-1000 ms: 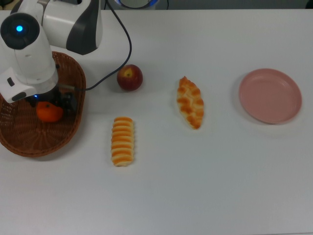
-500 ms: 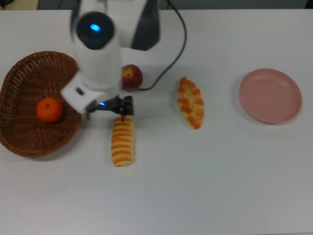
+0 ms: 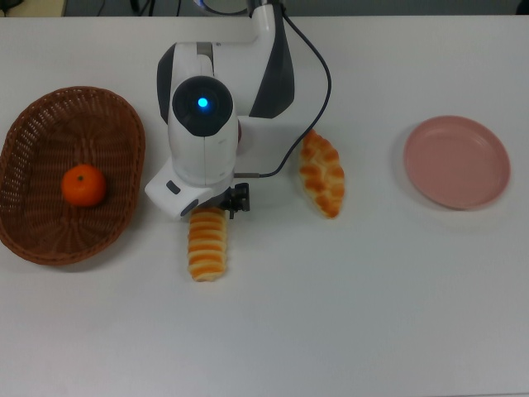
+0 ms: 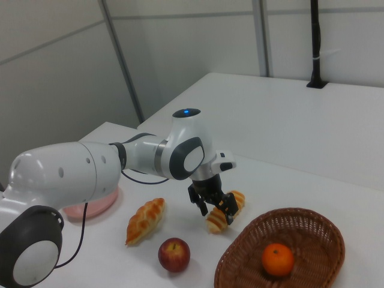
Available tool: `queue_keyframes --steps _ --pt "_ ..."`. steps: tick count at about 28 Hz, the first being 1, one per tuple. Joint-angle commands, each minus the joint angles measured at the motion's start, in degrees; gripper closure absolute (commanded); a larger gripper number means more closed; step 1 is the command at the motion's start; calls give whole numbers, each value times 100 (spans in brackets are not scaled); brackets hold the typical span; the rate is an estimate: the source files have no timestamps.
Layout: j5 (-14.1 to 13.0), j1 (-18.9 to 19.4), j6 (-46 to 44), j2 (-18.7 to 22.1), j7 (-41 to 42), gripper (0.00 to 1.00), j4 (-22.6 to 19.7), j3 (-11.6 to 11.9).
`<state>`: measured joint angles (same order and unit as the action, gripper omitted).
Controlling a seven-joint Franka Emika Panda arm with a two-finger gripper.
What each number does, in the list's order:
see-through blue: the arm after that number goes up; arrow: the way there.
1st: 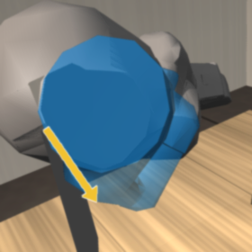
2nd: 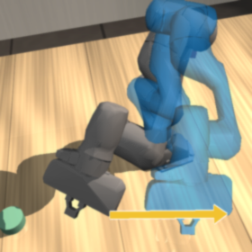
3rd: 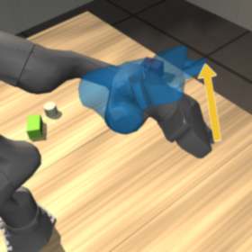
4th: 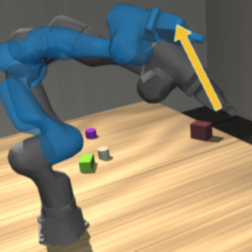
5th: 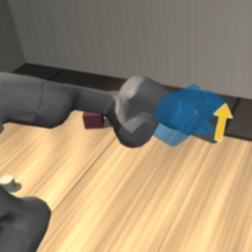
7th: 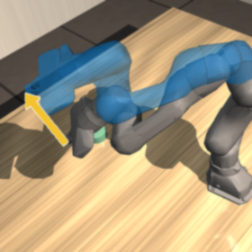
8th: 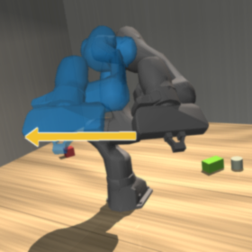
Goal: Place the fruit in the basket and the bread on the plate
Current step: 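Move the gripper down onto the striped bread roll, then grasp the striped roll and carry it onto the pink plate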
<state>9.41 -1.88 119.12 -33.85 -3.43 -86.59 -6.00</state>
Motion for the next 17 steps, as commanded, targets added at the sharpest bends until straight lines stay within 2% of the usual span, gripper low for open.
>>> queue_keyframes --steps 1,3,4,11,17 --pt "-79 48 146 28 -78 43 -86 63" --pt "-79 39 137 28 -201 58 -86 63" --pt "-79 39 146 28 -280 60 -86 63" --pt "-27 48 120 54 -448 63 -77 63" --pt "-9 381 85 309 -974 63 -51 63"
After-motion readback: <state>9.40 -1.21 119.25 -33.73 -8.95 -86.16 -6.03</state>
